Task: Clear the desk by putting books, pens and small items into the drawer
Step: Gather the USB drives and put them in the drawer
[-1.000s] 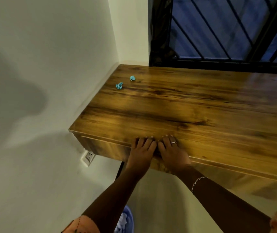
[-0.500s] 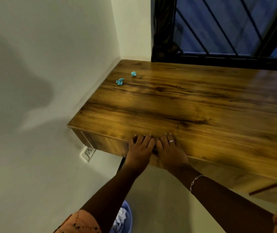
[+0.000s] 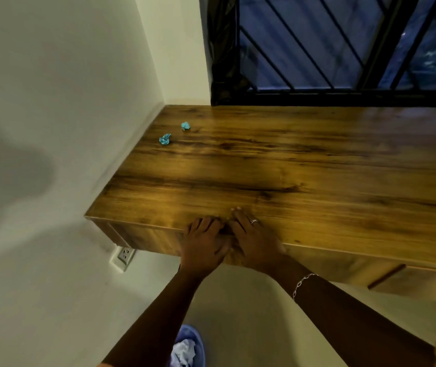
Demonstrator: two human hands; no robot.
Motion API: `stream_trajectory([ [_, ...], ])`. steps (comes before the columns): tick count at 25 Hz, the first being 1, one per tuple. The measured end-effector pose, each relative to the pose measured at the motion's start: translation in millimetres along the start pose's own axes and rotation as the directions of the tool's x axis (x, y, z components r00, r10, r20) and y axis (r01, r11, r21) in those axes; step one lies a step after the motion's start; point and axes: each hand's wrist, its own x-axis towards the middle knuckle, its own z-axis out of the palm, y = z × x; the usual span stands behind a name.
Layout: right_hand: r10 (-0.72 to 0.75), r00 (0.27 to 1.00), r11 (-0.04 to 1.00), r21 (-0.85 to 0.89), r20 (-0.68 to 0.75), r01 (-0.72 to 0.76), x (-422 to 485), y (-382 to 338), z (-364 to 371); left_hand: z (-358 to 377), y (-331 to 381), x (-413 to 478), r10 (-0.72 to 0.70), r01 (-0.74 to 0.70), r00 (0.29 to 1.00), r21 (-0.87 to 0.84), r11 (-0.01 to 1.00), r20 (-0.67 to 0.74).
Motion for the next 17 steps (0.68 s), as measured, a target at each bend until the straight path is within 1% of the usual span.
stream_trajectory([
  [2, 0.061, 0.997, 0.997, -0.055, 0.037, -0.058, 3.2, -1.7, -0.7, -1.5, 4.0, 3.1, -0.009, 0.011, 0.999, -0.034, 0.999, 0.043],
  [4, 0.117, 0.992, 0.985, -0.13, 0.048, -0.11, 10.7, -3.3, -8.2, -4.4, 11.1, 13.6, 0.017, -0.014, 0.994, -0.027, 1.0, 0.106],
  [7, 0.17, 0.984, 0.962, -0.226, 0.06, -0.153, 10.2, -3.2, -21.5, -11.9, 20.5, 26.4, 0.005, 0.008, 0.958, -0.046, 0.999, 0.286],
  [9, 0.209, 0.975, 0.953, -0.238, 0.073, -0.186, 1.7, -2.9, -28.7, -13.9, 22.0, 27.6, 0.041, -0.024, 0.94, -0.055, 0.998, 0.338],
  [10, 0.246, 0.967, 0.946, -0.233, 0.071, -0.224, -5.2, -4.2, -32.4, -15.9, 23.2, 26.3, 0.065, -0.036, 0.935, -0.088, 0.995, 0.349],
  [11, 0.285, 0.956, 0.936, -0.232, 0.065, -0.263, -13.0, -6.9, -36.0, -17.7, 24.6, 22.7, 0.103, -0.074, 0.931, -0.093, 0.993, 0.35],
  [13, 0.36, 0.93, 0.915, -0.222, 0.078, -0.336, -31.1, -12.7, -41.3, -17.9, 31.6, 13.3, 0.193, -0.197, 0.916, -0.026, 0.98, 0.351],
  [15, 0.425, 0.902, 0.891, -0.211, 0.074, -0.403, -53.0, -19.7, -49.0, -18.7, 42.7, 1.7, 0.241, -0.241, 0.892, -0.048, 0.969, 0.382],
  [17, 0.503, 0.863, 0.848, -0.217, 0.047, -0.483, -79.6, -29.9, -57.3, -17.1, 58.6, -12.0, 0.355, -0.33, 0.863, -0.133, 0.935, 0.36],
])
